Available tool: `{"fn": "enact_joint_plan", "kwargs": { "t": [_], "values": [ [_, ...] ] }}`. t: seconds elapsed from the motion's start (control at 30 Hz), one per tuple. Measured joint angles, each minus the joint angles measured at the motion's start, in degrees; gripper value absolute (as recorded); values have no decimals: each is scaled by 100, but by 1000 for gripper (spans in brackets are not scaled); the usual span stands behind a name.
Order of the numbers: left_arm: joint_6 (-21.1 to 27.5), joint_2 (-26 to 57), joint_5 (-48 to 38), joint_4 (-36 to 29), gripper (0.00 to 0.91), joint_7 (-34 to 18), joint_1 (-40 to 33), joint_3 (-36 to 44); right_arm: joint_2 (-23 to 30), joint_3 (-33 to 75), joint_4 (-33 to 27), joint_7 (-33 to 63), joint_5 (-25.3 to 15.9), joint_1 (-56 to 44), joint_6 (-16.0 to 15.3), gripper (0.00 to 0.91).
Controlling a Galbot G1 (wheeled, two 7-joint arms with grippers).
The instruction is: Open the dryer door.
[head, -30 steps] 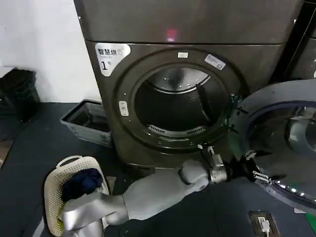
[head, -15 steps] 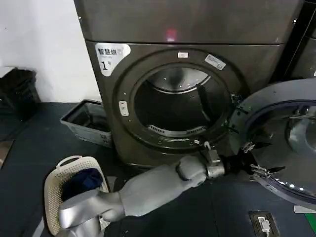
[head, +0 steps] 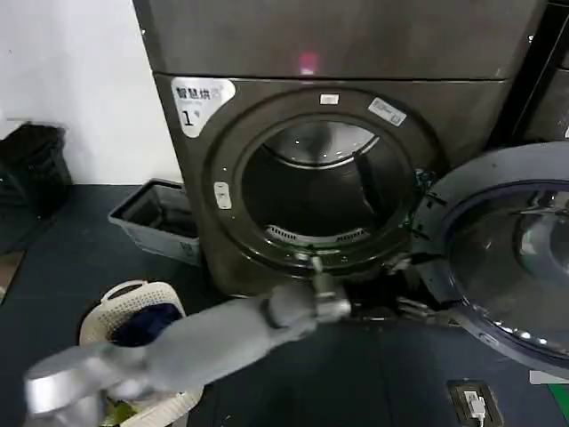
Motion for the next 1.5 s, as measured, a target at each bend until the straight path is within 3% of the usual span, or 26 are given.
{"fn": "enact_joint_plan", "kwargs": {
  "t": [0.13,0.27,0.5,0.63,1.03,1.2,1.5],
  "values": [
    [-180,623,-80,-488,907,-9,-18,50,-55,80,49,69,31,7,154,907],
    [-197,1368,-116,-1036,907,7,-37,33,-121,219,21,261,209,-3,110,907],
    [391,2932,-11,-1853,907,-167,-190,-60,-186,357,8,265,205,61,246,907],
    [592,3604,113,-2144,907,-273,-251,-72,-263,455,-97,219,-17,39,389,907],
    [1779,5010,306,-2241,907,-125,-379,-79,-461,495,-449,-6,-124,92,638,907],
    [2028,5468,766,-2219,907,324,-395,-156,-529,387,-535,-22,-258,193,734,907],
    [2230,6382,1795,-2078,907,775,778,-1085,-629,122,-463,-19,-335,416,703,907]
  ]
}}
